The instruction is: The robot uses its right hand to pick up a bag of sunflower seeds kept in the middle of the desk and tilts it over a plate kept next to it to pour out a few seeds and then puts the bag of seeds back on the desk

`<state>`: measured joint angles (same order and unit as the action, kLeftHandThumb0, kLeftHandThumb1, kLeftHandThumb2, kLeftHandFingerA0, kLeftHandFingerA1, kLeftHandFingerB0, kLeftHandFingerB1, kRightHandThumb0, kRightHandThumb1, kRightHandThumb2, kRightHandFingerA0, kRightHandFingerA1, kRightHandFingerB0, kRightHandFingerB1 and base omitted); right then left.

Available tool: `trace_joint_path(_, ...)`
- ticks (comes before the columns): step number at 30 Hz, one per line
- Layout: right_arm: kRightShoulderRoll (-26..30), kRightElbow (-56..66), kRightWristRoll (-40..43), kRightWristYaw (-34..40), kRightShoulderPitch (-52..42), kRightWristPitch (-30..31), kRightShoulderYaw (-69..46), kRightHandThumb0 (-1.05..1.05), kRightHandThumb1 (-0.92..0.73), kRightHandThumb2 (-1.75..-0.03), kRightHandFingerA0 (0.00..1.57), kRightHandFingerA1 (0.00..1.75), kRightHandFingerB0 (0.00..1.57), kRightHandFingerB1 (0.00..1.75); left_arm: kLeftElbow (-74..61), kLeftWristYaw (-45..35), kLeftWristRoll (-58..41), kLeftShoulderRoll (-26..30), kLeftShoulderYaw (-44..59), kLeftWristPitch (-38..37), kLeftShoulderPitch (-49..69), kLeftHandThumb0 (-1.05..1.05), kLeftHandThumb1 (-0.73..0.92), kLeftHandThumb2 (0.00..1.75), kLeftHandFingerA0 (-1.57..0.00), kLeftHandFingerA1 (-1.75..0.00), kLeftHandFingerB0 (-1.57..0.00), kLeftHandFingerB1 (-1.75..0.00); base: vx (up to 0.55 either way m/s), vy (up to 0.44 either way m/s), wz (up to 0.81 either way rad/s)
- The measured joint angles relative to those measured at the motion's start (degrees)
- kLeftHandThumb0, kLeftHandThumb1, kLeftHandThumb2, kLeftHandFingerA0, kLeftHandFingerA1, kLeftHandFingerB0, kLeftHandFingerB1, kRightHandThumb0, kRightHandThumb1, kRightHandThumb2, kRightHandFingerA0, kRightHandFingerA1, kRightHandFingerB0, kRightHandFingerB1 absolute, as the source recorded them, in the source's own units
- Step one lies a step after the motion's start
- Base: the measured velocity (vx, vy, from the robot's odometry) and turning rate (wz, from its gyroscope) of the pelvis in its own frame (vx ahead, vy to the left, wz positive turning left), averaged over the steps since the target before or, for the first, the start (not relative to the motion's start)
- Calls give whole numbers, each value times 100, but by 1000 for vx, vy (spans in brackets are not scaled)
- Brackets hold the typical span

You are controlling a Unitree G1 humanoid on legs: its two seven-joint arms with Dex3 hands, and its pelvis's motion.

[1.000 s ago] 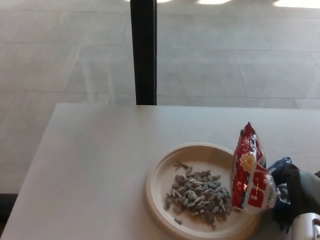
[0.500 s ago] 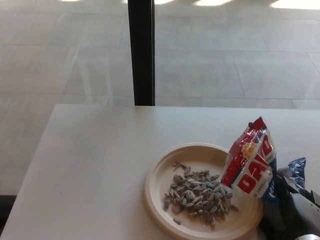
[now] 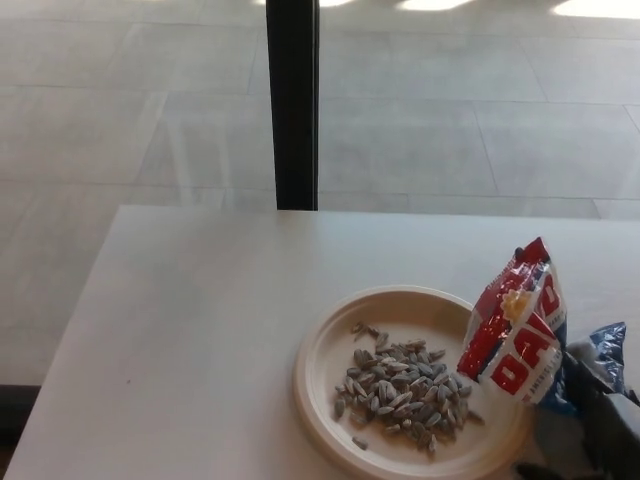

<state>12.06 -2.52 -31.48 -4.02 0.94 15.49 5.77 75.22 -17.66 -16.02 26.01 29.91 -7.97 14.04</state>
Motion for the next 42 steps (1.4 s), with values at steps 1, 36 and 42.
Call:
trace_joint_path(1, 26, 115, 91, -86, -49, 0, -44, -43, -42, -68, 0, 0, 0, 3, 0, 0, -5, -4, 19, 0, 0, -70, 70, 61, -34, -51, -37, -39, 0, 0, 0)
trace_joint_path(36, 930, 1151, 2585, -1428, -983, 76, -4701, -56, -58, -71, 0, 31, 1, 46, 0, -33, -7, -53, 74, 0, -6, -72, 74, 62, -33, -50, -33, -37, 0, 0, 0)
trace_joint_path(42, 974, 94, 2970, -1394, -1032, 13, -5732, -55, -65, -56, 0, 7, 0, 36, 1, -33, -5, -111, 54, 0, -25, -72, 70, 62, -35, -51, -38, -40, 0, 0, 0)
